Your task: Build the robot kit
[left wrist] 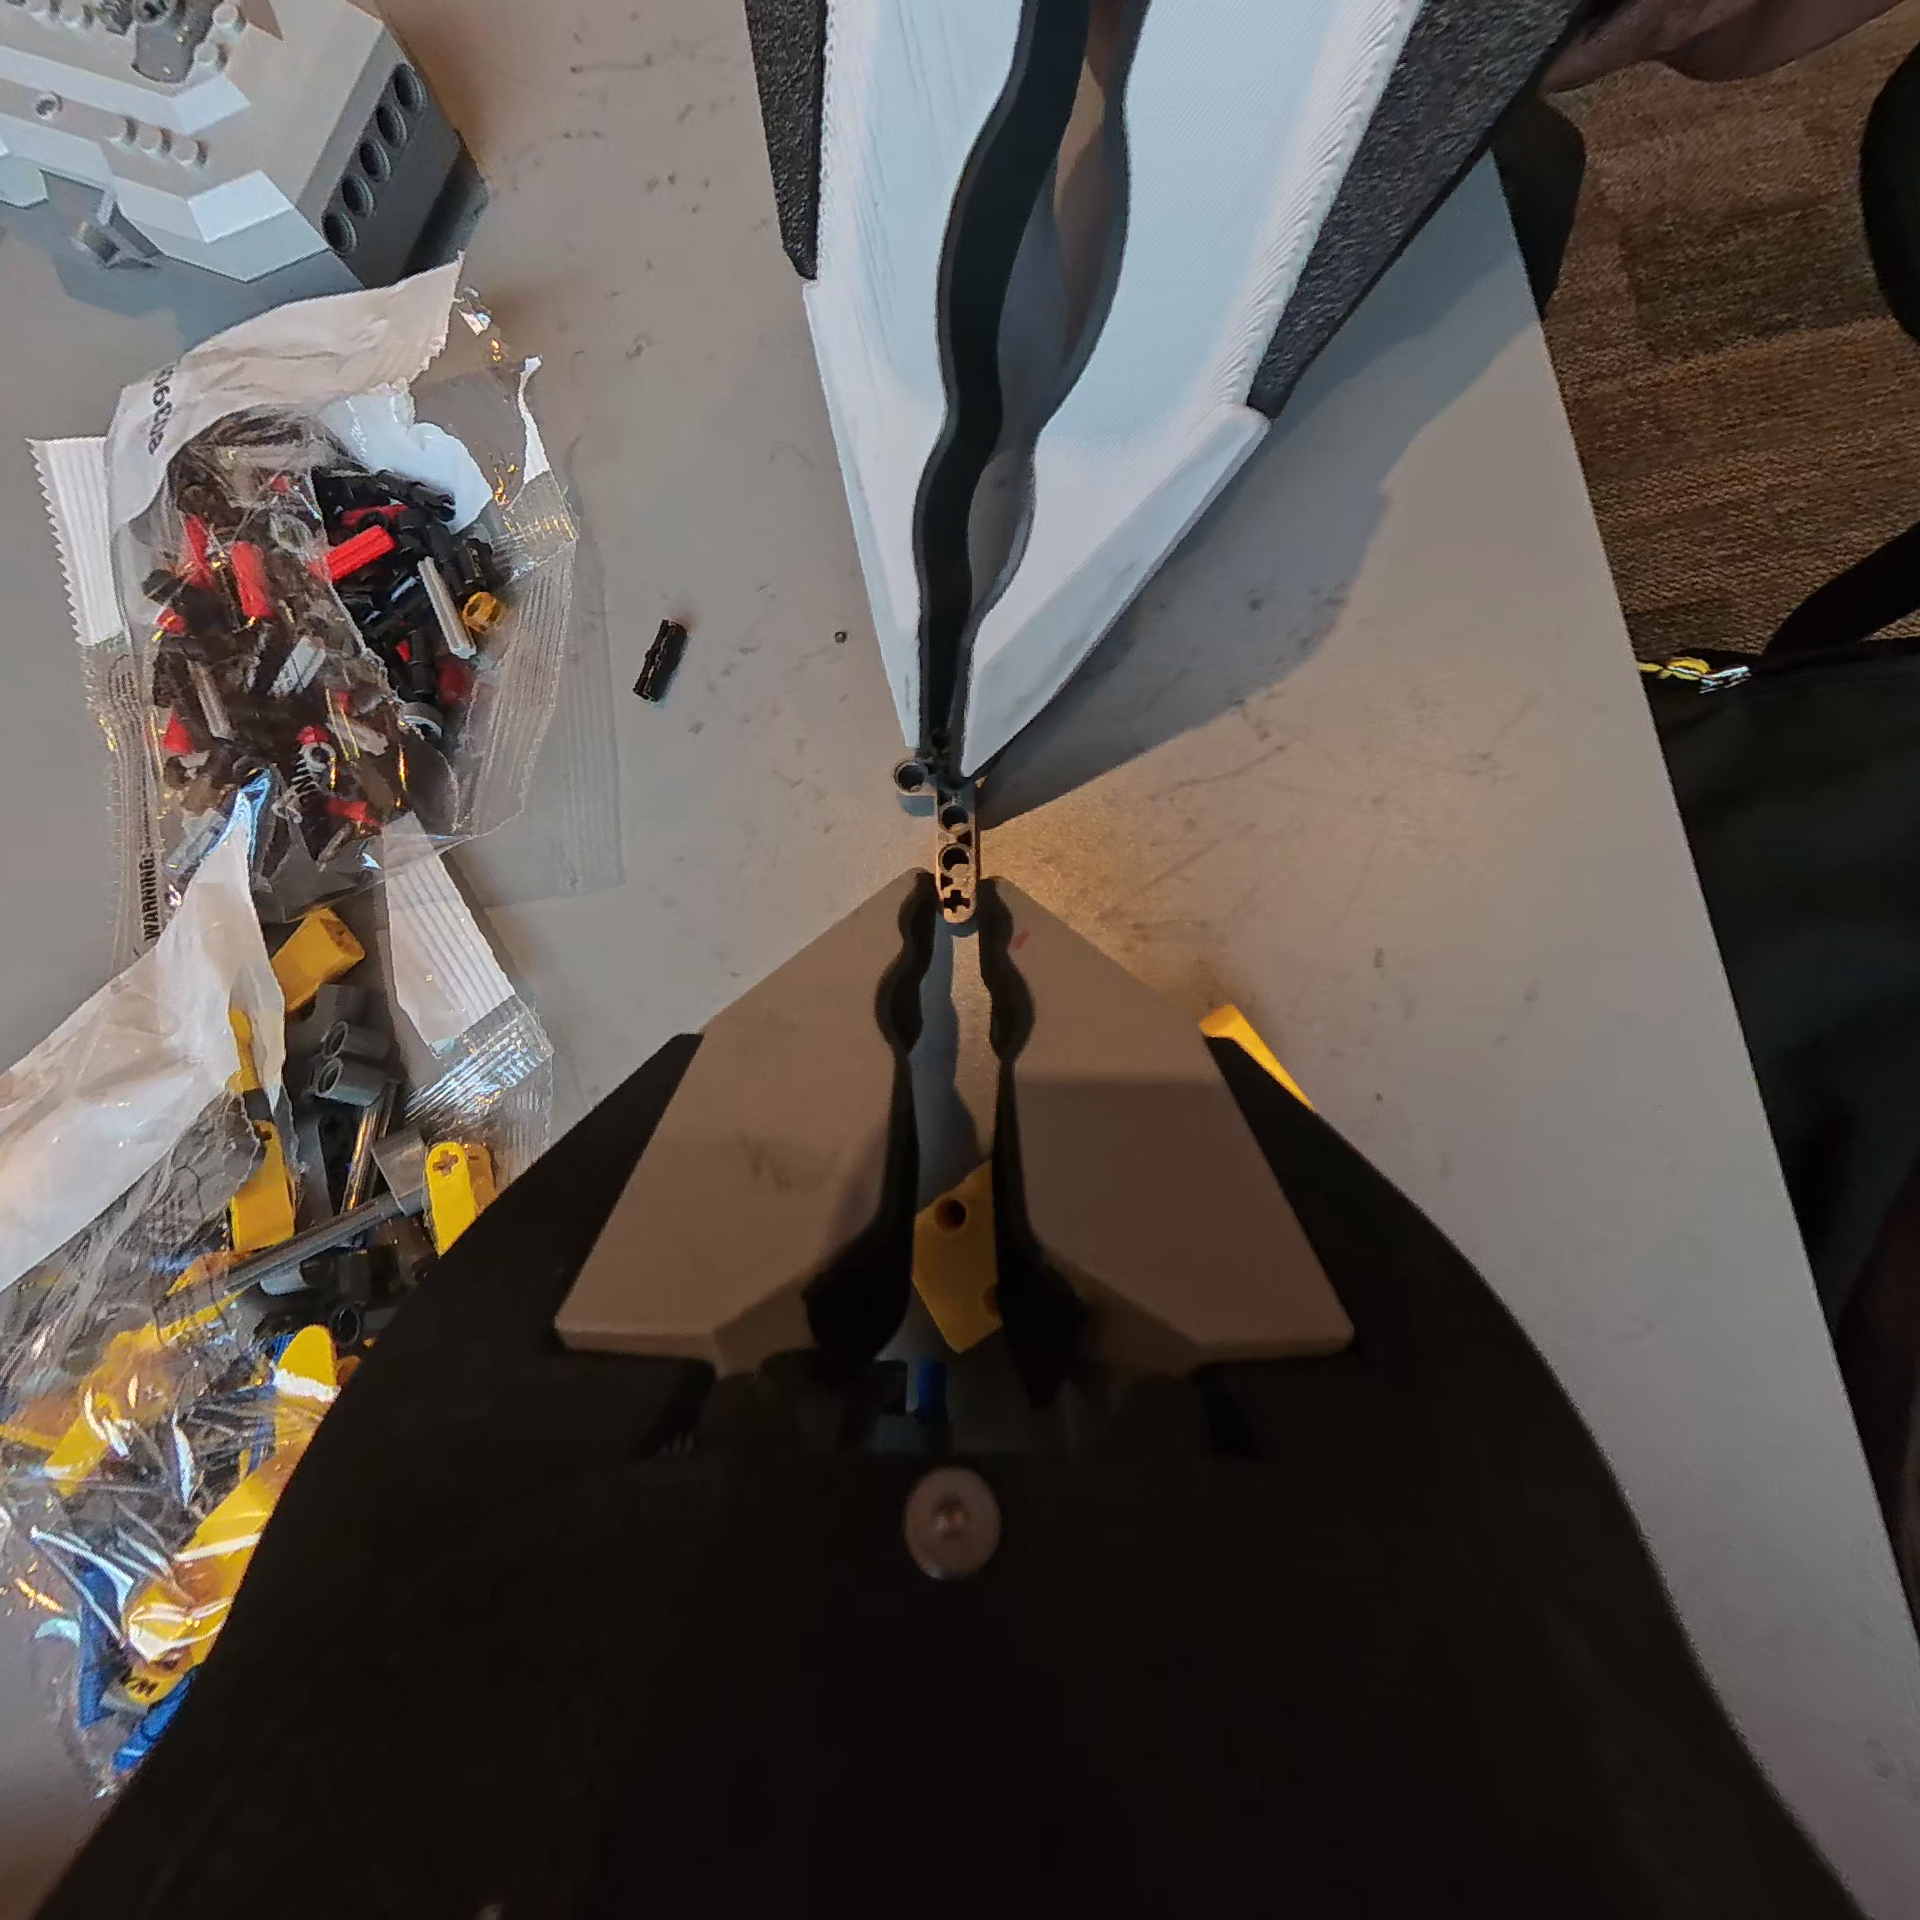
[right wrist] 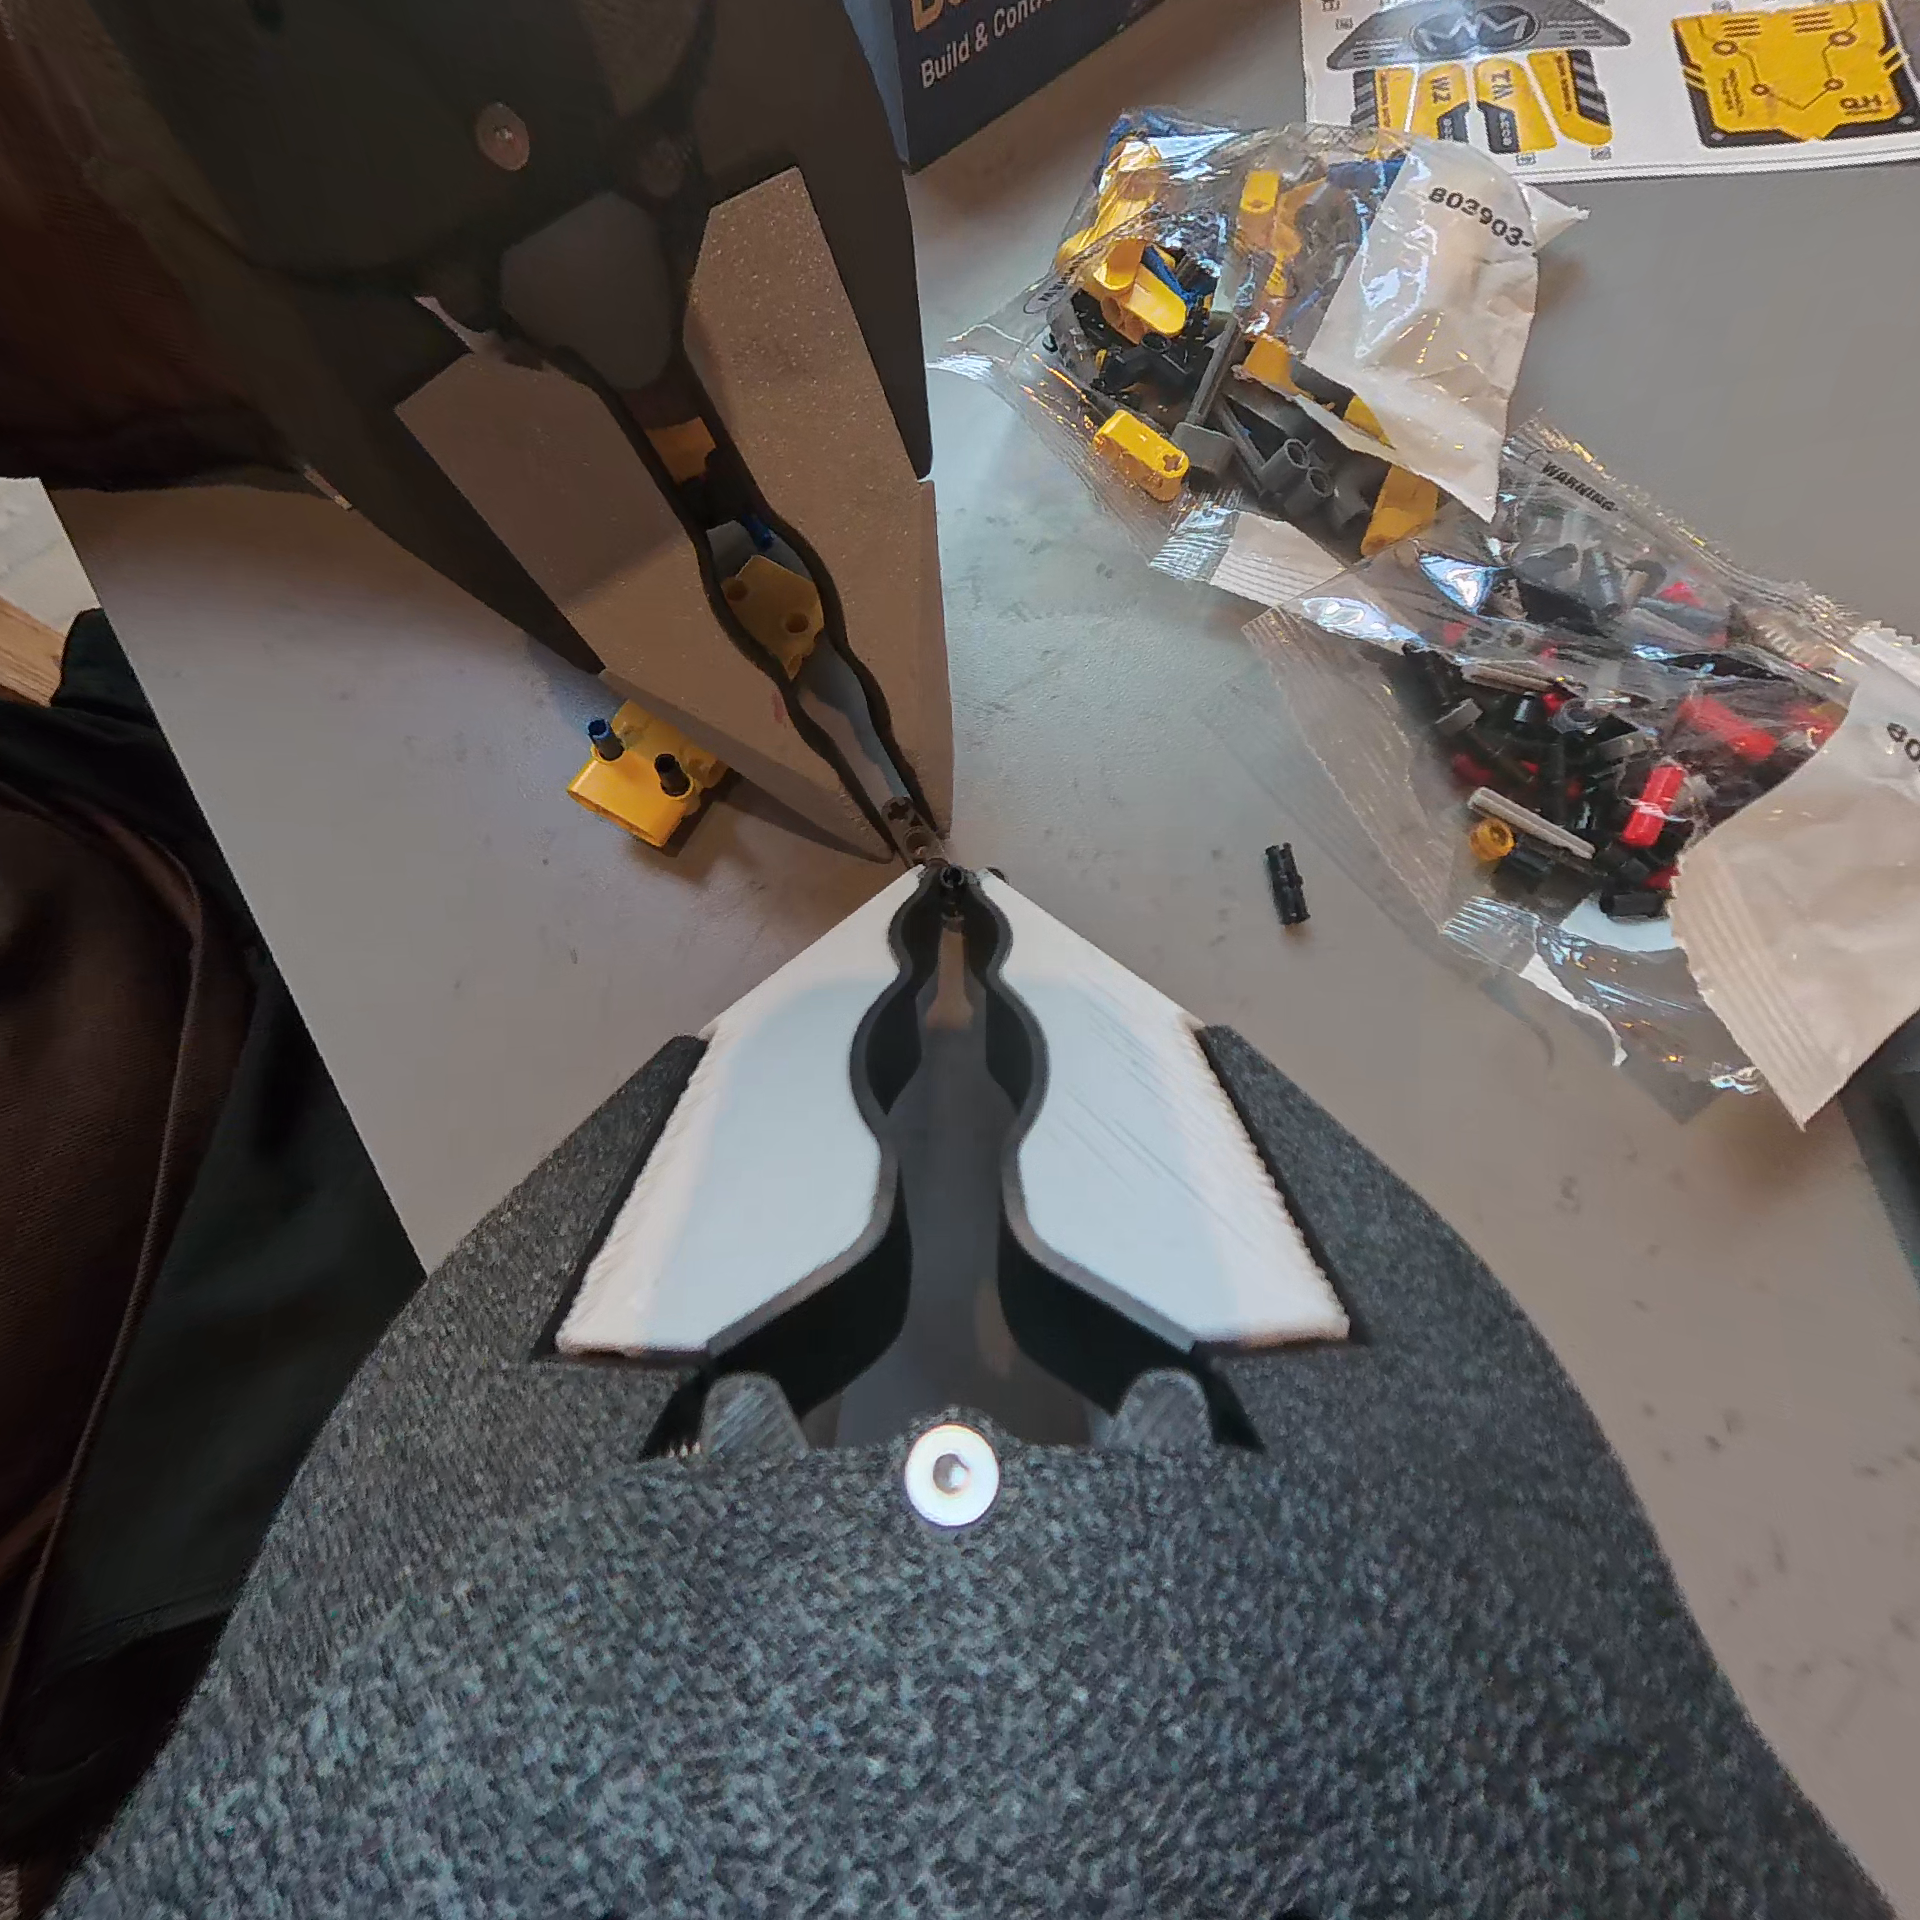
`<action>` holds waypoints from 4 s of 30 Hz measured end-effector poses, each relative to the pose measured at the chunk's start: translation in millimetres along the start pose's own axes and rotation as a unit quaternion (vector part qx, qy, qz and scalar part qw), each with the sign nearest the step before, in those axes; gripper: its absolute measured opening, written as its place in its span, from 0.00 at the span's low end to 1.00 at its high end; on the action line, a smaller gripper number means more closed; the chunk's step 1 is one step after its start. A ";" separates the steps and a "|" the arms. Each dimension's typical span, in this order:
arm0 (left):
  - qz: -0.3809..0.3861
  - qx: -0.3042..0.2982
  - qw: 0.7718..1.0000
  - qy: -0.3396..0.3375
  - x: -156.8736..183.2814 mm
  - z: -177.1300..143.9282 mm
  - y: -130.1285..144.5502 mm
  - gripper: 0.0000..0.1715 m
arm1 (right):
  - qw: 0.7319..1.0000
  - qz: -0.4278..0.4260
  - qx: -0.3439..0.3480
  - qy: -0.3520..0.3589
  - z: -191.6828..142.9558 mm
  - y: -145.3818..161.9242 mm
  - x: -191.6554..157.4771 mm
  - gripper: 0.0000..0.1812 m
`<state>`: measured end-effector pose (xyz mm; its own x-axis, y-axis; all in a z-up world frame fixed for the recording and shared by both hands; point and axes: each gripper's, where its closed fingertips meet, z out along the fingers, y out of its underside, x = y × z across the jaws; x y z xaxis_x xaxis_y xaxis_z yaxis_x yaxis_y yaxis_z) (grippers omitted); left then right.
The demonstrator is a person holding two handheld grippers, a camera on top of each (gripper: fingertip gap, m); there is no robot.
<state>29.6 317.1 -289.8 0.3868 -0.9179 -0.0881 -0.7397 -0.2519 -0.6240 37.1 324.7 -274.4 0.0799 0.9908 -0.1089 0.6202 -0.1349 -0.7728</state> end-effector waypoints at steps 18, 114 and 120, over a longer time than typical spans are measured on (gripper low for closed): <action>-0.004 0.004 1.000 0.005 0.2 0.2 -0.2 0.03 | 0.999 -0.052 0.011 0.013 -2.2 -3.4 -0.5 0.02; -0.035 0.030 0.999 -0.006 -6.1 -17.1 -12.0 0.10 | 0.996 -0.010 -0.083 0.042 6.6 6.8 64.9 0.02; -0.015 0.042 0.998 -0.045 -18.9 -28.0 -14.7 0.08 | 0.999 -0.007 -0.049 0.001 -4.5 -14.2 34.3 0.02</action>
<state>17.7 329.5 -257.2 0.4583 -0.8785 -0.1350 -0.6795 -0.2485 -0.6903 34.6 360.7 -264.3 0.0721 0.9926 -0.0976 0.6941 -0.1202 -0.7098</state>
